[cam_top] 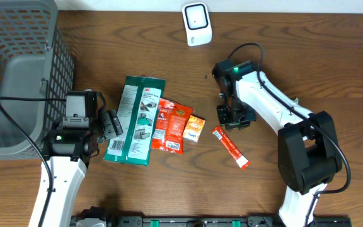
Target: Scan the item barcode
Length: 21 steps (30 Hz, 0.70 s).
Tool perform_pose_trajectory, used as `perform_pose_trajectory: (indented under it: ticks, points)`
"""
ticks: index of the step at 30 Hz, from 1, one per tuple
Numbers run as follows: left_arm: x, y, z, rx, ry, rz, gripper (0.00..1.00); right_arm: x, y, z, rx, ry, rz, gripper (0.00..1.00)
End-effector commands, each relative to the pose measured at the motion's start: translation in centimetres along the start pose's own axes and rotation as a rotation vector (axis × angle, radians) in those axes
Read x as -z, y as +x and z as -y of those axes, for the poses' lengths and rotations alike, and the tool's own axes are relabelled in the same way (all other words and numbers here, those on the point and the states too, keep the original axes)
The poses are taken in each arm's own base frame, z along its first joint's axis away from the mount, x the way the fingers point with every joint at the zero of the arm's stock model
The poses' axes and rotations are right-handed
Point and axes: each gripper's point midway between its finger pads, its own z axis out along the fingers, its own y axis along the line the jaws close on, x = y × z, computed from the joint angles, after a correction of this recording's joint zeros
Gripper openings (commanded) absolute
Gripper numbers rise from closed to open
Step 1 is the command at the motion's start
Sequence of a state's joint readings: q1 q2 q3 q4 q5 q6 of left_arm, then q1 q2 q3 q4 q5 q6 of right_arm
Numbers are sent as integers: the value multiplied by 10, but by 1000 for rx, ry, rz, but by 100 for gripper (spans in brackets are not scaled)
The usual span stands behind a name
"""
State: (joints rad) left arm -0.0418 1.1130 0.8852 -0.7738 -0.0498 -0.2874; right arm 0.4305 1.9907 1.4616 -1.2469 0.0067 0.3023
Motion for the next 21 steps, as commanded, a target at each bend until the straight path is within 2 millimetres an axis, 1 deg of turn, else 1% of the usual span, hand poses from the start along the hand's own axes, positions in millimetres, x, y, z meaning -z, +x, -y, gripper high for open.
perform_pose_trajectory:
  ticks: [1, 6, 9, 10, 12, 16, 21]
  points:
    - [2, -5, 2, 6, 8, 9, 85, 1, -1, -10, 99, -15, 10, 25]
    - [2, -5, 2, 6, 8, 9, 85, -3, 0, -14, 117, -13, 12, 19]
    - [2, -5, 2, 6, 8, 9, 85, -10, 2, -16, 125, -11, 12, 13]
    - [2, -5, 2, 6, 8, 9, 85, -14, 4, -17, 128, -9, 7, 8]
    - [2, -5, 2, 6, 8, 9, 85, -20, 6, -18, 134, -7, 5, 9]
    - [2, -5, 2, 6, 8, 9, 85, -33, 10, -20, 144, -5, 6, 17]
    - [2, -5, 2, 6, 8, 9, 85, -42, 11, -21, 154, 1, 12, 17]
